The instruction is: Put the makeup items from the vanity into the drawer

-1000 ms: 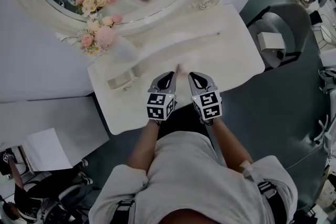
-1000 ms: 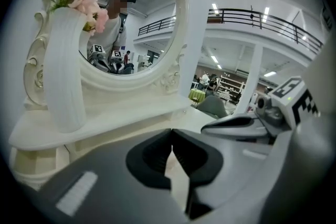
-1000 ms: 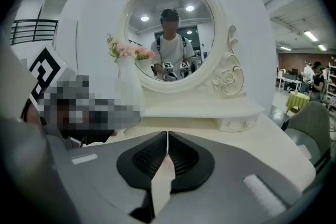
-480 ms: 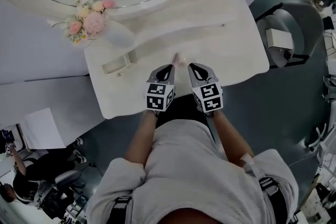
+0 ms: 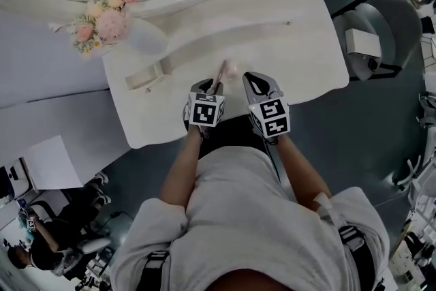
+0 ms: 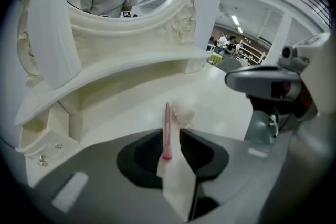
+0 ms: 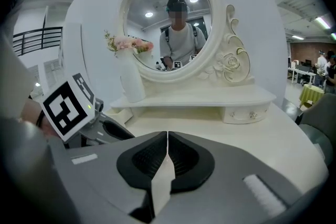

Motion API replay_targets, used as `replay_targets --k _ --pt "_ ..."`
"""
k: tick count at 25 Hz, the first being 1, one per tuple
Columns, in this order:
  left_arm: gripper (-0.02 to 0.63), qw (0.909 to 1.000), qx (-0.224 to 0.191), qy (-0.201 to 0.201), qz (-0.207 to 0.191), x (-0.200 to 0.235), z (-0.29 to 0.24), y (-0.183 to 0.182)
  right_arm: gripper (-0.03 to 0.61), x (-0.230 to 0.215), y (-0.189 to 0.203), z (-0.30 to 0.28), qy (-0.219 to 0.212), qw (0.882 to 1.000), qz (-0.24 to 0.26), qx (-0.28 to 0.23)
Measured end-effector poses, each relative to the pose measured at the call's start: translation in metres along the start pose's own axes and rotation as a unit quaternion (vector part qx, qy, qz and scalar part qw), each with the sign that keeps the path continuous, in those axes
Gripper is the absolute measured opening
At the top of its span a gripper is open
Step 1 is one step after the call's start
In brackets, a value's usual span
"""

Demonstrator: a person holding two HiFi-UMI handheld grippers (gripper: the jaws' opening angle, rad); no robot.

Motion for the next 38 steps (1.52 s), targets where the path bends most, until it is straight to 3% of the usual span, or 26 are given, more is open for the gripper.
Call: replay_targets --k 6,18,21,25,38 --pt "0.103 0.9984 0.050 -0.001 -0.026 0.003 -0.018 0.017 0.008 -0.010 0.000 0.003 0.013 1.000 -0.004 0.002" --pt "0.097 0.9943 0.096 -0.002 -0.046 0.003 -0.033 0.029 0.003 -0.027 -0.006 0.006 0.028 1.000 -0.013 -0.003" --pt "0.044 0.9944 0.095 -0.006 -0.047 0.004 -0.032 0.027 0.002 -0.029 -0.008 0.005 0.025 1.000 -0.013 -0.004" --pt "0.043 0.9942 0.087 -0.017 -0.060 0.009 -0.029 0.025 0.002 -0.026 -0.012 -0.001 0.011 1.000 -0.009 -0.009" --pt "0.043 0.9969 0.018 -0.062 -0.044 0.039 0.012 -0.013 0.000 0.018 -0.032 -0.033 -0.061 0.998 0.004 -0.018"
Point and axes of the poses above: the fingertips, and each gripper's own axes: z backward along the fingers, x to its left, y out of its underside, the point moved 1 cm from there along z, backward along the fingers, and after that the axes turned 13 degrees about -x, right-handed, at the moved point
